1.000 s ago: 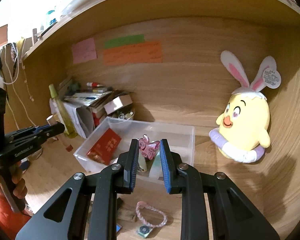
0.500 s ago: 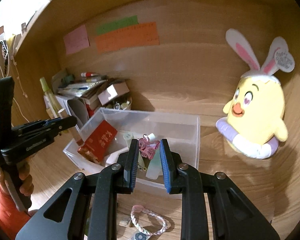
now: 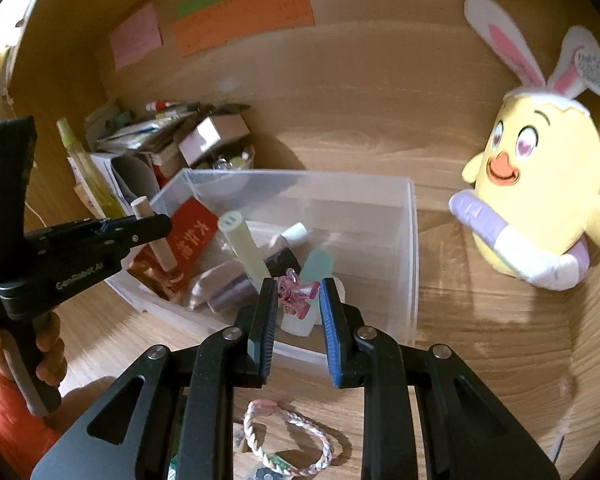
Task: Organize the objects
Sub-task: 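Drop the white tube into the box with the left tool while the right tool drops the figurine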
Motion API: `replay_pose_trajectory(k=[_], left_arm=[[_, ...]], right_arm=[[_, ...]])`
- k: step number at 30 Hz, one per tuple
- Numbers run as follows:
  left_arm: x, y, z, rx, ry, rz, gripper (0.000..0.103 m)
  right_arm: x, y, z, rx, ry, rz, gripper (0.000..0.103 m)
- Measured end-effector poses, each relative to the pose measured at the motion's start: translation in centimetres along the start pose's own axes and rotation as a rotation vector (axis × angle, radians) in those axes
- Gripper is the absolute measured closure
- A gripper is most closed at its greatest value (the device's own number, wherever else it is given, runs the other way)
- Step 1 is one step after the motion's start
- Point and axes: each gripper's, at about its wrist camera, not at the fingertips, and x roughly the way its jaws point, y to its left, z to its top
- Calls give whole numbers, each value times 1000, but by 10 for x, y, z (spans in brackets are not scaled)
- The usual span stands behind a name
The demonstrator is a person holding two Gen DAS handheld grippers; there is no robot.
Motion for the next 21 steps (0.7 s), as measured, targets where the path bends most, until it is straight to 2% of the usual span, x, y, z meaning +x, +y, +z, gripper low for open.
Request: replay_pose_trajectory(k=[8, 18, 21], left_arm=[[13, 3, 2, -7, 31, -4, 89], [9, 2, 6, -9, 24, -3, 88], [2, -2, 5, -4, 8, -4, 75]], right_arm=[[15, -12, -2, 30, 36, -27, 84], [11, -9, 1, 6, 23, -56, 81], [6, -8, 1, 12, 12, -52, 75]])
